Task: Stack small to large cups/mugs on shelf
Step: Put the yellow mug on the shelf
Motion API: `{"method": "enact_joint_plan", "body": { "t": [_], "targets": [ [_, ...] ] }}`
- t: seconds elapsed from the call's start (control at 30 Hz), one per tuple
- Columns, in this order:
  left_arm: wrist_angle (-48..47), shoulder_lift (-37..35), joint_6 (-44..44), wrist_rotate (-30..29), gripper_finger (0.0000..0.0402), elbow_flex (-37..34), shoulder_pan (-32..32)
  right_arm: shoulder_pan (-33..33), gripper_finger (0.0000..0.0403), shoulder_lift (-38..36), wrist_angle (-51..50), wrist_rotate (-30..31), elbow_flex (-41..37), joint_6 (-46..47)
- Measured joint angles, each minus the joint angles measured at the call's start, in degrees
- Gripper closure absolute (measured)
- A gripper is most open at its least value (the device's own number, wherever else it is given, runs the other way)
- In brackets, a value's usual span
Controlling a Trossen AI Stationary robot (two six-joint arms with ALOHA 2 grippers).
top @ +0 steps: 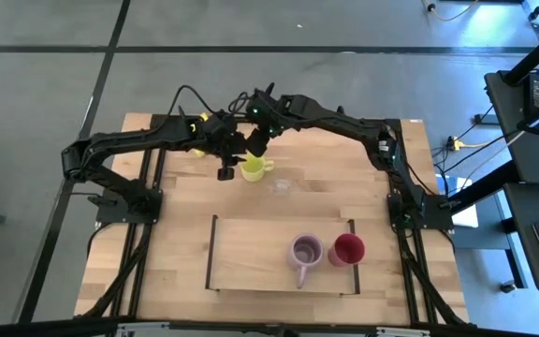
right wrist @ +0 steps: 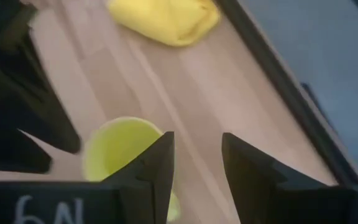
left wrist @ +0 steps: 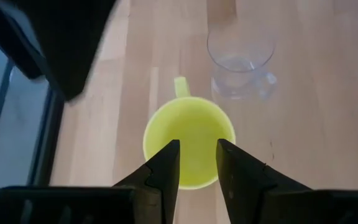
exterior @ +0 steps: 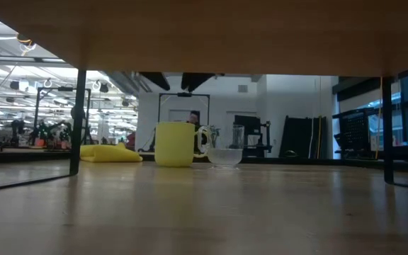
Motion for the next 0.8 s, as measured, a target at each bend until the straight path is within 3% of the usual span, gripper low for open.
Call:
{"method": "enact_joint_plan", "body": {
  "t": [0.23, 0.53, 0.7, 0.8],
  "targets": [
    [-0.71, 1.82, 0.24, 1.14, 0.0302, -0.18, 1.15, 0.15, 0.0267, 0.00, 0.03, 6.98, -0.02, -0.56],
    [5.45, 2.52, -2.31, 2.49, 0.0302, -2.35, 1.37, 0.11, 0.0267, 0.00, -0.73, 11.73, -0.02, -2.26],
    [4.20, -1.31, -2.47, 4.35, 0.0302, -2.81, 1.26, -0.29, 0.0267, -1.06, -0.64, 12.98, 0.41, -0.99],
    [5.03, -5.86, -4.36, 3.97, 0.0302, -2.72, 1.61, -0.31, 0.0267, -6.56, -3.75, 11.95, 0.39, 0.27]
  ]
}}
